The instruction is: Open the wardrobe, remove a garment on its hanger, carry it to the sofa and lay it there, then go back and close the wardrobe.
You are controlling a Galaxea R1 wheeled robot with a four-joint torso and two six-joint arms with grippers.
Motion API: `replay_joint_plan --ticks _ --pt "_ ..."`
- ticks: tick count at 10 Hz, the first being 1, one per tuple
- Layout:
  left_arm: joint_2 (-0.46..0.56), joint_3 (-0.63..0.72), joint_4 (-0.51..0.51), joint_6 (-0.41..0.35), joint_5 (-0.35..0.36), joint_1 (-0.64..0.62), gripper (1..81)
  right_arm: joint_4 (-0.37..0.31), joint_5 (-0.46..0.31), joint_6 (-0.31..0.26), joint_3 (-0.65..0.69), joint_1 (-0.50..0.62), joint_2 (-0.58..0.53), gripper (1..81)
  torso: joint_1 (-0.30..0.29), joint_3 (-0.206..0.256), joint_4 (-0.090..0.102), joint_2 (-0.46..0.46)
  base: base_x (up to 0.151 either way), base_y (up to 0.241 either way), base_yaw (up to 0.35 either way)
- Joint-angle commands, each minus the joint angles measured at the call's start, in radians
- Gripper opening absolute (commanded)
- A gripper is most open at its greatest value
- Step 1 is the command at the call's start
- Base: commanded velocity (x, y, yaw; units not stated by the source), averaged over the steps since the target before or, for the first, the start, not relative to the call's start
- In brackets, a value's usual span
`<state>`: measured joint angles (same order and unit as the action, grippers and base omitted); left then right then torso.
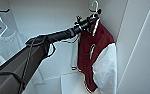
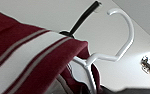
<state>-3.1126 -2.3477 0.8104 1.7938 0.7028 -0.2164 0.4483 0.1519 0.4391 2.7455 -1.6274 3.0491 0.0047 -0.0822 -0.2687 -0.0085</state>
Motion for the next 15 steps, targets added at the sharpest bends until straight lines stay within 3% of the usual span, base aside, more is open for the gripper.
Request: replay_joint_plan --ticks 1,3,4,5,7,8,10,11,15 --pt "0.030 0.002 -0.013 0.001 0.023 -0.264 1.0 -0.005 -0.045 0.004 -0.003 0.033 -0.004 81.1 0.000 0.000 0.000 0.000 0.000 0.000 0.000" --pt "0.073 0.056 0.001 0.007 0.015 -0.263 1.0 0.001 -0.043 0.004 -0.003 0.040 -0.002 81.1 0.000 0.000 0.000 0.000 0.000 0.000 0.000" --pt "0.095 0.079 0.013 0.007 0.014 -0.261 1.0 0.003 -0.038 0.003 -0.004 0.042 -0.002 81.1 0.000 0.000 0.072 0.000 0.000 0.000 0.000" --pt "0.121 0.108 0.021 0.012 -0.006 -0.263 1.0 0.004 -0.037 0.003 -0.004 0.045 -0.001 81.1 0.000 0.000 0.098 0.000 0.000 0.000 0.000" --pt "0.147 0.149 0.033 0.012 -0.031 -0.263 1.0 0.007 -0.035 0.003 -0.004 0.047 0.001 81.1 0.000 0.000 0.114 0.000 0.000 0.000 0.000" --pt "0.147 0.154 0.046 0.013 -0.042 -0.263 1.0 0.007 -0.035 0.000 -0.006 0.050 0.001 81.1 0.000 0.000 0.060 0.000 0.000 0.000 0.000" --pt "0.153 0.177 0.058 0.013 -0.060 -0.263 1.0 0.009 -0.035 -0.002 -0.011 0.051 0.001 81.1 0.000 0.000 0.102 0.000 0.000 0.000 0.000" --pt "0.162 0.213 0.061 0.012 -0.061 -0.258 1.0 0.009 -0.035 -0.002 -0.015 0.051 0.001 81.1 0.000 0.000 0.104 0.000 0.000 0.000 0.000" --pt "0.175 0.449 0.085 -0.010 -0.181 -0.232 1.0 0.007 -0.035 -0.002 -0.024 0.063 0.001 81.1 0.000 0.000 0.103 0.000 0.000 0.000 0.000"
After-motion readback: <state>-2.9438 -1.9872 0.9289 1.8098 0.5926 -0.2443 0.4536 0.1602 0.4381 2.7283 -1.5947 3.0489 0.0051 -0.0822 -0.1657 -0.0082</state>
